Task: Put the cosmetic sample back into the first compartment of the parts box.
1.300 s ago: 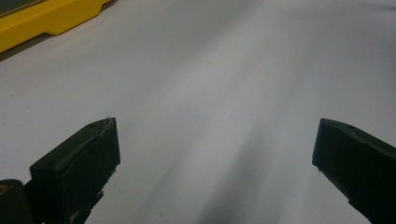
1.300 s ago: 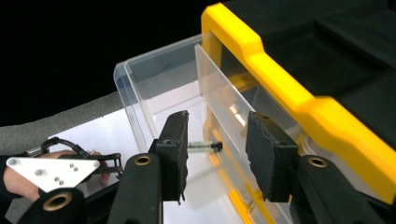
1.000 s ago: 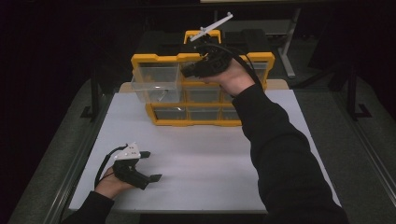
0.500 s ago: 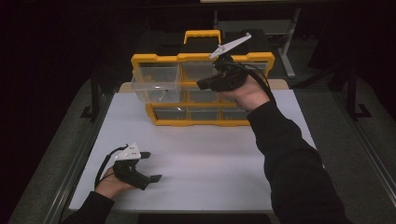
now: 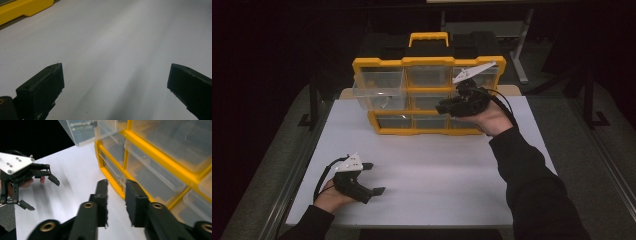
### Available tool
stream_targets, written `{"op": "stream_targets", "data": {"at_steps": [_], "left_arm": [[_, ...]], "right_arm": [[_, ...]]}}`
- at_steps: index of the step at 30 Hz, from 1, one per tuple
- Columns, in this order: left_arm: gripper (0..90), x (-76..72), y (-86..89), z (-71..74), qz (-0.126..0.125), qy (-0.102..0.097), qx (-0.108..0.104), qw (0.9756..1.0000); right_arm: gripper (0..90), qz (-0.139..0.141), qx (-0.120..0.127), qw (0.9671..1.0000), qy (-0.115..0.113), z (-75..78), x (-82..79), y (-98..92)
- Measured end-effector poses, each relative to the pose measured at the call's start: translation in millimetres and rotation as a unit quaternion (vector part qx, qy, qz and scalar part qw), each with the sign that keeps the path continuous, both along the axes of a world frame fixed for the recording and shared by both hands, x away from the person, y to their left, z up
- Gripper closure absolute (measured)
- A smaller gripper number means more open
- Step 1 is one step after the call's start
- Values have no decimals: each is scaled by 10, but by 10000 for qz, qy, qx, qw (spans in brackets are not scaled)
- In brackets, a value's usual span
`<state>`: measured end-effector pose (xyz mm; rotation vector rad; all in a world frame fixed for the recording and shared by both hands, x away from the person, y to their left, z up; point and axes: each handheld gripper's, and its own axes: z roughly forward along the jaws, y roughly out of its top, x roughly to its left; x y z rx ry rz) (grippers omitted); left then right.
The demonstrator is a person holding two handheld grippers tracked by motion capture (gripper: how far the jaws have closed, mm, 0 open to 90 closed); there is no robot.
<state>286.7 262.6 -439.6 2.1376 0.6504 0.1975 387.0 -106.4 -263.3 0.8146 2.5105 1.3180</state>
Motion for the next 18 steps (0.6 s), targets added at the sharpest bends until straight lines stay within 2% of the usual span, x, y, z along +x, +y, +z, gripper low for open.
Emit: {"op": "stream_targets", "data": {"at_steps": [2, 3, 7, 8, 10, 11, 12, 13, 16, 18], "left_arm": [[2, 0, 0, -1, 1, -2, 0, 10000], [2, 0, 0, 0, 0, -5, -1, 10000], [2, 1, 2, -1, 2, -7, -1, 10000], [2, 0, 0, -2, -1, -3, 3, 10000], [2, 0, 1, -1, -10, -4, 12, 10000], [2, 0, 3, -1, -15, -10, 22, 10000], [2, 0, 4, -1, -15, -13, 18, 10000], [2, 1, 5, 0, -12, -20, 14, 10000], [2, 1, 7, 0, -14, -22, 13, 10000], [2, -1, 5, 0, -12, -16, 12, 10000]], "right_arm": [[648, 13, 23, 10000, 21, -32, -9, -13], [580, 4, -4, 10000, 4, -111, -33, -33], [492, -19, -19, 10000, 8, -250, -84, -65], [444, -41, -17, 10000, 22, -314, -108, -83], [418, -55, -3, 10000, 6, -345, -120, -94], [404, -85, 13, 10000, -2, -375, -132, -105], [350, -116, 23, 9999, -19, -438, -159, -129], [350, -116, 23, 9999, -19, -438, -159, -129], [276, -231, 0, 9997, -114, -538, -209, -154], [230, -301, 14, 9995, -59, -606, -229, -174]]}}
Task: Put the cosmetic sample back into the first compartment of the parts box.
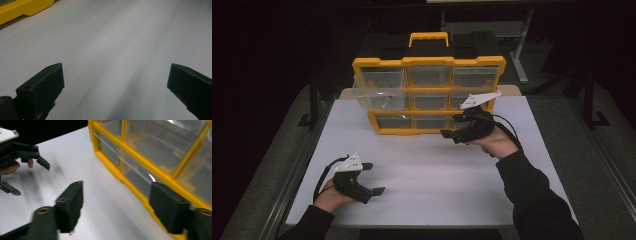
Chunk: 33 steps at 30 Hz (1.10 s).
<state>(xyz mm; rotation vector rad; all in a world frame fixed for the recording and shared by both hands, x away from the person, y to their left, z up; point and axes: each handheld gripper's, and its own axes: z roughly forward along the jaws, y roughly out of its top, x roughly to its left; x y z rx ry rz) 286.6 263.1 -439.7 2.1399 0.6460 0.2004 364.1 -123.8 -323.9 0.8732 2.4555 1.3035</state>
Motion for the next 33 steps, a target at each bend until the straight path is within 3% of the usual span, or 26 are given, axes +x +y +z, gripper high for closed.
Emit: {"op": "stream_targets", "data": {"at_steps": [7, 12, 18, 33], "left_arm": [[2, 0, 1, -1, 2, -3, 2, 10000], [2, -3, -2, -3, -2, 12, 0, 10000], [2, -3, -2, -2, 0, 2, 7, 10000], [2, -6, 5, 1, -1, -12, 4, 10000]], "right_arm": [[138, -143, -9, 9999, -93, -251, -100, -73], [123, -255, -65, 9996, -110, -405, -179, -130], [18, -279, -82, 9995, -123, -580, -276, -175], [5, -431, 88, 9987, -245, -839, -540, -370]]}}
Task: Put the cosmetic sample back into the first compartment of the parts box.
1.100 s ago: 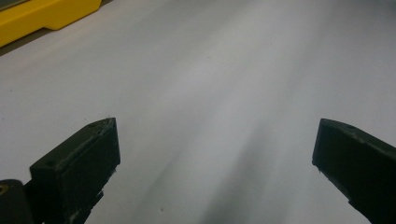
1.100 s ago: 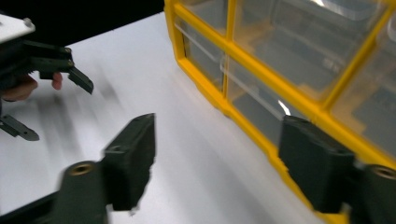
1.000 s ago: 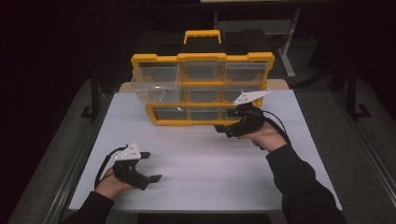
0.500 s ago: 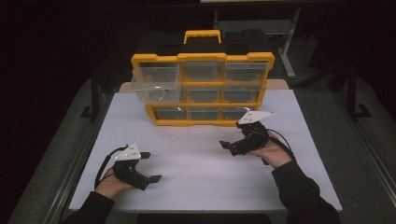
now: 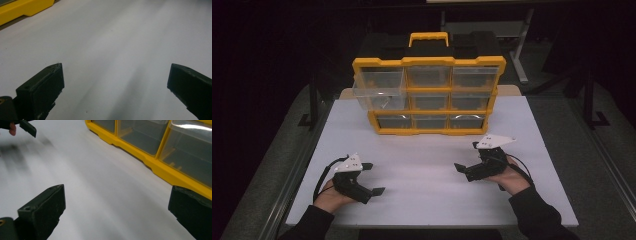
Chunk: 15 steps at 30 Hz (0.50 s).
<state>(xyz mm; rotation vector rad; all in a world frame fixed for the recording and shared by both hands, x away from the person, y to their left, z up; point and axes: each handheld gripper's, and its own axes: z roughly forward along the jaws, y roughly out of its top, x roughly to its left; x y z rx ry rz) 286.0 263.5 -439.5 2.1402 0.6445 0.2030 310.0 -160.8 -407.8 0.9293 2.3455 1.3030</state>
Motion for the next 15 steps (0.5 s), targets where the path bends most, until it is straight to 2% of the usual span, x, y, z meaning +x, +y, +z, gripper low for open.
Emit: {"op": "stream_targets", "data": {"at_steps": [15], "left_arm": [[2, -2, -3, -9, -8, -6, 2, 10000]], "right_arm": [[5, -55, 112, 9999, 60, -238, -260, -253]]}}
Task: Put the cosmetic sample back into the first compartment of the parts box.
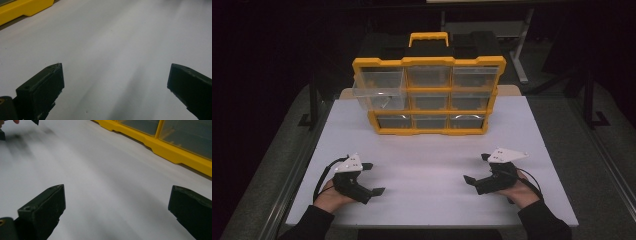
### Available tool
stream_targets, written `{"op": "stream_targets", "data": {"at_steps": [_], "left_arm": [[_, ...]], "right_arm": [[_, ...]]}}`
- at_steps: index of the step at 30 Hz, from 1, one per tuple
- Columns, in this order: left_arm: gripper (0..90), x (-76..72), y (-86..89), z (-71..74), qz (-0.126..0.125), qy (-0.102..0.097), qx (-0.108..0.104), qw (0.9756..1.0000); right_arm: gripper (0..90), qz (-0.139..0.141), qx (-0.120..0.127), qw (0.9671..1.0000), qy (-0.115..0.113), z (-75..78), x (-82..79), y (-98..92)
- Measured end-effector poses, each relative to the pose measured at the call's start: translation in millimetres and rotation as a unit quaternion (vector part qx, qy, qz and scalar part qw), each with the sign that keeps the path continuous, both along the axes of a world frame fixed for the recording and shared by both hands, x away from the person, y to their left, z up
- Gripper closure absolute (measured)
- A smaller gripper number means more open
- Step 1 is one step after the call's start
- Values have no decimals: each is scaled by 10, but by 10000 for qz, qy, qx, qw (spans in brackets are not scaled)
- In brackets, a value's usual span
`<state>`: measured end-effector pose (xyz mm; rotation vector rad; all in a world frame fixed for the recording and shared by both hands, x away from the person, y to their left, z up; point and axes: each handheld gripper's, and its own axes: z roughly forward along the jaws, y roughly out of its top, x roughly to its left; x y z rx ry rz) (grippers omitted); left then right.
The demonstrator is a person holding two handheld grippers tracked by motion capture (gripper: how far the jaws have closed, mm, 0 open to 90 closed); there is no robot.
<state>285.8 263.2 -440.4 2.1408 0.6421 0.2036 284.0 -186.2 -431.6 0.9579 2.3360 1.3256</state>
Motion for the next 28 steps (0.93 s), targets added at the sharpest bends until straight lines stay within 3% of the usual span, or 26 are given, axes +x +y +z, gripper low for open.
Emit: {"op": "stream_targets", "data": {"at_steps": [14, 28], "left_arm": [[2, -7, 10, -13, -13, -7, 57, 10000], [2, -15, 10, -35, 16, 14, 99, 9999]], "right_arm": [[5, 38, -113, 9999, 34, -116, -138, -75], [5, 84, -227, 9997, 36, -155, -146, -68]]}}
